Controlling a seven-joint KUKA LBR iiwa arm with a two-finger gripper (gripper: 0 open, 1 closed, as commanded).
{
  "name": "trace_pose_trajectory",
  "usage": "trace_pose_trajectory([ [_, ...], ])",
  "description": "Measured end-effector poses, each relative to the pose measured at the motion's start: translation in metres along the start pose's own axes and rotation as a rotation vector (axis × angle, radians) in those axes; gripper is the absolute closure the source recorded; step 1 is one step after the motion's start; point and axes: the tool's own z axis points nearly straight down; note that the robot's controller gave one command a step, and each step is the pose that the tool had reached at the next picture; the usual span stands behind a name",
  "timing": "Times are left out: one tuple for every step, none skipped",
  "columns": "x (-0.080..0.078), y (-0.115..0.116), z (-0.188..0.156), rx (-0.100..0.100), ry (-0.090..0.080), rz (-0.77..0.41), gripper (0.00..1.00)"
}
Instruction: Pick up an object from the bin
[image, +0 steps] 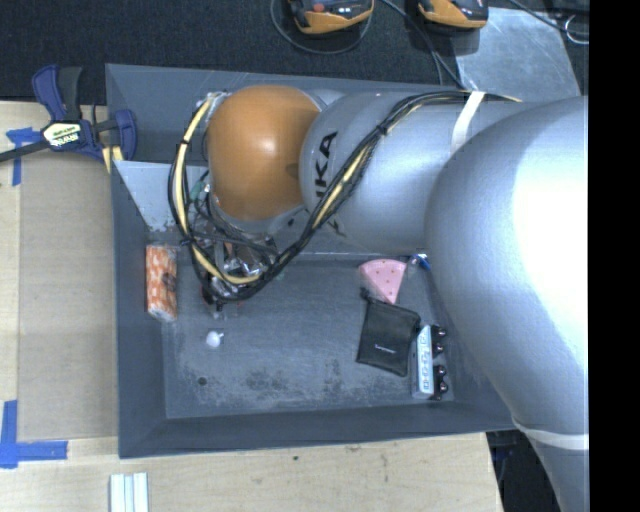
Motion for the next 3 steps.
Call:
trace_pose_trajectory([
  [0.047, -0.079, 0.011, 0.0, 0.006, 0.073, 0.0],
  [0.019, -0.084, 0.05, 0.0, -0.002, -0.037, 1.0],
  [0.02, -0.084, 0.05, 0.0, -0.001, -0.037, 1.0],
])
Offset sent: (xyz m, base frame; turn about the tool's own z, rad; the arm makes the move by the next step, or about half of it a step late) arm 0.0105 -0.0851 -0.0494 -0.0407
